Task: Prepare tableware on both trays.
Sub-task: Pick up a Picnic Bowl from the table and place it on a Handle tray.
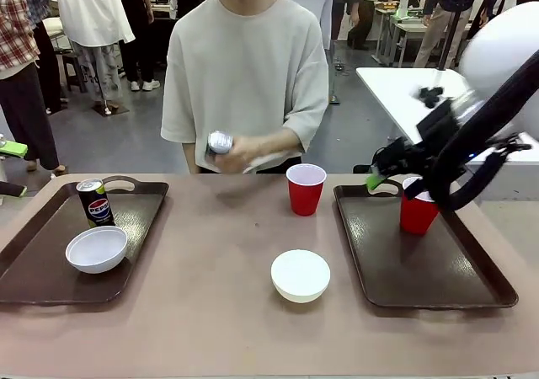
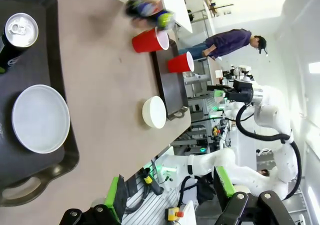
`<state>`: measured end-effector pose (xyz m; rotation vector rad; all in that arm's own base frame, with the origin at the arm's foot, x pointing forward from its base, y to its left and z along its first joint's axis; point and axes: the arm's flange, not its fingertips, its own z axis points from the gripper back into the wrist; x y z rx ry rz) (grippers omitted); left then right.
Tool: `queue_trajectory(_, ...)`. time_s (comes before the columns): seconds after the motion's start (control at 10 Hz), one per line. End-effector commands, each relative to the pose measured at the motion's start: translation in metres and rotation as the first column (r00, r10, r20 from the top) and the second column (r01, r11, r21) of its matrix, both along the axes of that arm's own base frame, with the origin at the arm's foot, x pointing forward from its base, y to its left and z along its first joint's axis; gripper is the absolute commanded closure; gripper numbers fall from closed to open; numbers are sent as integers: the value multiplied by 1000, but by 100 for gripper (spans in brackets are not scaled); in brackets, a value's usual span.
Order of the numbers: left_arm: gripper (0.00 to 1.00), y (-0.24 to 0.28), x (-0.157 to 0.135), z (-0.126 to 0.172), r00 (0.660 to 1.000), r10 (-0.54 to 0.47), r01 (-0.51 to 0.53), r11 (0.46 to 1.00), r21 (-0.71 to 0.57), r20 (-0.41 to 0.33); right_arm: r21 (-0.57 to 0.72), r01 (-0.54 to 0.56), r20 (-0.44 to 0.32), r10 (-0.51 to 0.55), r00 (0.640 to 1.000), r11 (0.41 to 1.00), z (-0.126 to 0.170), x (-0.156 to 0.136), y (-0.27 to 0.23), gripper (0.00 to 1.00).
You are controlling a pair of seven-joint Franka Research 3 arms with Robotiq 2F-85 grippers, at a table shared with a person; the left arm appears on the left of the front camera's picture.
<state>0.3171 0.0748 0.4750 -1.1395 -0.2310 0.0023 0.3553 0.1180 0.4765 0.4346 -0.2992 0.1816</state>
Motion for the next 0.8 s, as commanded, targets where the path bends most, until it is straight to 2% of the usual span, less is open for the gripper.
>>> queue_trajectory(0.0,8,1,1,0,1000,-1,2,1000,-18,22,-66,0,-51,-3,999,998,-27,24,20,0)
queue_trajectory(0.1,8,1,1,0,1000,-1,2,1000,-18,22,-45,-28,-87,24,996,999,-36,27,31,0)
queue_trajectory(0.2,8,1,1,0,1000,-1,2,1000,-18,22,42,-107,-150,112,982,993,-30,10,36,0)
queue_trajectory(0.3,8,1,1,0,1000,-1,2,1000,-18,22,-54,-30,-49,27,998,998,-31,10,30,0)
queue_trajectory(0.4,8,1,1,0,1000,-1,2,1000,-18,22,-54,-30,-49,27,998,998,-31,10,30,0)
queue_trajectory(0.5,8,1,1,0,1000,-1,2,1000,-18,22,-33,-64,-98,61,993,997,-42,12,39,0)
queue_trajectory(0.7,8,1,1,0,1000,-1,2,1000,-18,22,-96,-58,-117,47,992,994,-57,2,58,0)
